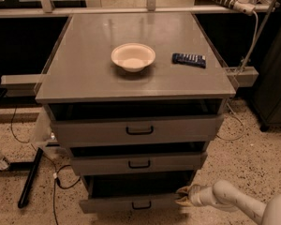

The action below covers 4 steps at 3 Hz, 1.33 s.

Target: Open bottom drawer

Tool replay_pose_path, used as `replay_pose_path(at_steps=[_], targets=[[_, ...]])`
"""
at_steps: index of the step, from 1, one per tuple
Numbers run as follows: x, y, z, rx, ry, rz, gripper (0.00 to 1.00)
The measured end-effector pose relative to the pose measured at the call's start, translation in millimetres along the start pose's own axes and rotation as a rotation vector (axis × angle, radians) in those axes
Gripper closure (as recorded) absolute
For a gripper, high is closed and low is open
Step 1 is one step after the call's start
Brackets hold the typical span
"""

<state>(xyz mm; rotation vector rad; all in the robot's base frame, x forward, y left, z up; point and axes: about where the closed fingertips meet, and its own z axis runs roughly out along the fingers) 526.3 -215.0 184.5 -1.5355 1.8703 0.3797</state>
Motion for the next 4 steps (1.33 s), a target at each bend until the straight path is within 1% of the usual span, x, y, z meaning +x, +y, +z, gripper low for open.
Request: replay_pose_path(at_steps=[1, 2, 4], targets=[[-1.1, -0.5, -1.6, 0.001, 0.000, -0.001, 1.00], [-1.1, -0.5, -1.6, 0.001, 0.000, -0.001, 0.81], [-1.1, -0.4, -1.5, 0.001, 0.000, -0.001, 0.35]])
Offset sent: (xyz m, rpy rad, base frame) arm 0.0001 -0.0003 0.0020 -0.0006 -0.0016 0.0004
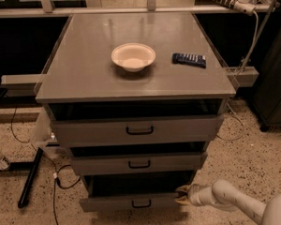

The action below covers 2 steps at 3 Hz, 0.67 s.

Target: Open bottom drawer

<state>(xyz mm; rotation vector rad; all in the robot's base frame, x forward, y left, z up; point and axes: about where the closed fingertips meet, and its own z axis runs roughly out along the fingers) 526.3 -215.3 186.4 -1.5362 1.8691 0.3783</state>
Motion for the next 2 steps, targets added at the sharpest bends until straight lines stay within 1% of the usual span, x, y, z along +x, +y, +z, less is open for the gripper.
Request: replay_pose_path(at_steps=[1, 2], targets=[[6.5, 3.1, 1.3, -0.016, -0.006, 0.015, 0.12], [16.3, 10.8, 0.0, -0.029, -0.006, 0.035, 0.00]])
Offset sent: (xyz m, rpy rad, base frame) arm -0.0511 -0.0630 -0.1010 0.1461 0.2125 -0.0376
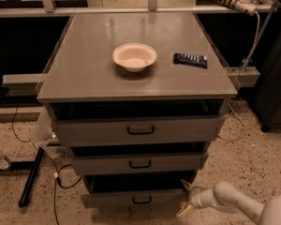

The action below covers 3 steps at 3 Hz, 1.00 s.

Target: Open bottom drawer

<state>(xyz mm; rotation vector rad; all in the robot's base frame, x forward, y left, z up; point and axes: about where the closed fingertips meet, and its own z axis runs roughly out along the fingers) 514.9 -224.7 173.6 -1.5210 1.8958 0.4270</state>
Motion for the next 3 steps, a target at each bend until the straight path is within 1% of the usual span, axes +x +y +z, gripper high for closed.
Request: replay_pose_path(at_steps=[1, 3], targets=[[7.7, 5.2, 1.1, -0.016, -0.010, 0.014, 0.19], [1.0, 3.8, -5.4, -0.016, -0.010, 0.014, 0.64]])
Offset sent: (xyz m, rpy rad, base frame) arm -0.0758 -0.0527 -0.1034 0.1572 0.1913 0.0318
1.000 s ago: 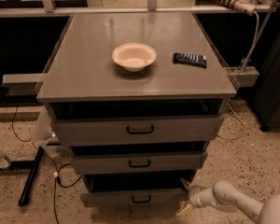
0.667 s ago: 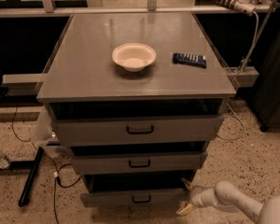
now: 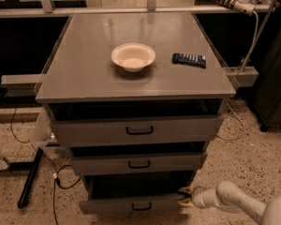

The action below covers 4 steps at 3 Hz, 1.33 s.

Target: Open bottom drawer

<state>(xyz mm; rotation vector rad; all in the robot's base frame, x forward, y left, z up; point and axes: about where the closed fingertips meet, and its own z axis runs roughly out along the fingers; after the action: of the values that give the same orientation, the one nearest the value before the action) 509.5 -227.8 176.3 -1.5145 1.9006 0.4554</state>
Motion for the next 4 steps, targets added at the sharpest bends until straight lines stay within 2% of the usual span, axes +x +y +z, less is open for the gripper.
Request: replay_pose_path(at_steps=[1, 2, 3, 4], targets=[[0.6, 13.3, -2.5, -0.020, -0.003, -0.003, 0.88], [-2.3, 12.8, -5.5, -0.020, -0.003, -0.003, 1.00], [1.8, 34.5, -11.8, -0.034, -0.008, -0.042, 1.00], [1.8, 34.5, -11.8, -0.034, -0.008, -0.042, 0.81]])
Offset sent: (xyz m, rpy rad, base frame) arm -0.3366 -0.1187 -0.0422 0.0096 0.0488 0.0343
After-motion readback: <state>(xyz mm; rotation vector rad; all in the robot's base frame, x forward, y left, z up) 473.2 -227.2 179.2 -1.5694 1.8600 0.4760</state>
